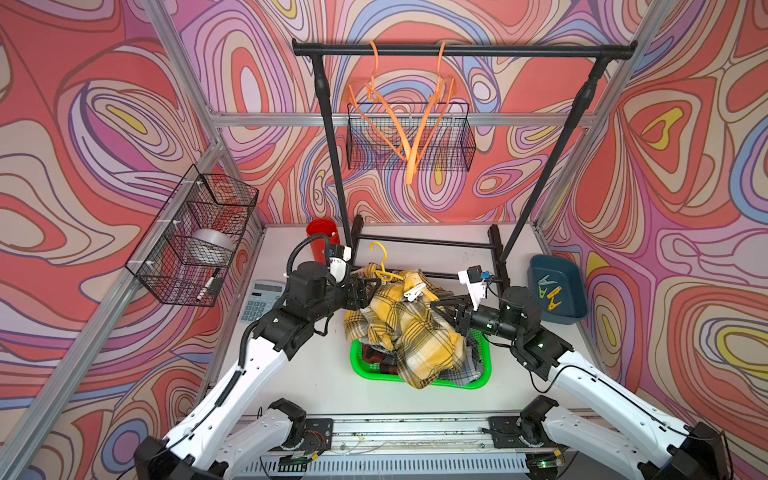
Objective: Remove the clothespins securing long-sleeve shirts to the hanger
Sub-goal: Remove the clamp from the hanger.
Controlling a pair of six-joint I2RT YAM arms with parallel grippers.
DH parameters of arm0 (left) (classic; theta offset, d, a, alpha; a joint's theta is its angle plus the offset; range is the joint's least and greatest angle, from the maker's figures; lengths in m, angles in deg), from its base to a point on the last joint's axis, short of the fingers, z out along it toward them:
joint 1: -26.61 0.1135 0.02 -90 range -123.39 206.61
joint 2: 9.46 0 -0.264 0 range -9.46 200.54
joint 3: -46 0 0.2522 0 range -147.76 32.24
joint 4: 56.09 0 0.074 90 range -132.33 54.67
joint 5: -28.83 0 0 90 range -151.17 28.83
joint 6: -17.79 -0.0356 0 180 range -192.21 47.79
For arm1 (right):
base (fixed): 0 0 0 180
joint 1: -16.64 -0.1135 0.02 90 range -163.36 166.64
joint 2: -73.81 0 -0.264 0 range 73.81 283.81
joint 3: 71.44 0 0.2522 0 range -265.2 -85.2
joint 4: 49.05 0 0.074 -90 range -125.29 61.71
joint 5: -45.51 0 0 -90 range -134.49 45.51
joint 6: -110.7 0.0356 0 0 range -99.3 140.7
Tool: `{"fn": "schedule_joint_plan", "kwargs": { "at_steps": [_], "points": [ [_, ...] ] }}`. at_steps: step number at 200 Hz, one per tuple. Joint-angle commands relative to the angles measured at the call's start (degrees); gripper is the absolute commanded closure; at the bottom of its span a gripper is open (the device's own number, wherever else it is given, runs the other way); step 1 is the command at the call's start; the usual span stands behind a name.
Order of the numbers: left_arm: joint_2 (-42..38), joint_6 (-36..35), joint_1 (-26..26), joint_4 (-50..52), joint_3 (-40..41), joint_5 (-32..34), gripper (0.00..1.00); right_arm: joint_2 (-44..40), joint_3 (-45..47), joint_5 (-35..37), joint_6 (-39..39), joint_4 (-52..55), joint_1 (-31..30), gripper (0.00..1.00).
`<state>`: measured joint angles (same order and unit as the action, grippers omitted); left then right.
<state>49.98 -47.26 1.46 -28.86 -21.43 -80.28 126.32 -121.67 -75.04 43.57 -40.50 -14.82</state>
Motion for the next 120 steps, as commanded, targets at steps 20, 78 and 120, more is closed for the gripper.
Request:
{"fn": "schedule_joint_plan", "kwargs": {
  "at_steps": [20, 78, 120],
  "points": [
    [5.07, 4.06, 3.24, -13.89, -2.23, -9.09, 0.31, 1.01, -1.51, -2.22, -1.41, -0.83, 0.43, 1.00],
    [10.62, 3.82, 4.26, -16.87, -5.38, -9.20, 0.35, 1.54, -1.59, -3.42, -0.98, -1.47, 0.42, 1.00],
    [14.09, 4.98, 4.23, -20.53, -5.06, -11.04, 0.42, 1.54, -1.53, -3.95, 0.02, -2.42, 0.44, 1.00]
  ]
}}
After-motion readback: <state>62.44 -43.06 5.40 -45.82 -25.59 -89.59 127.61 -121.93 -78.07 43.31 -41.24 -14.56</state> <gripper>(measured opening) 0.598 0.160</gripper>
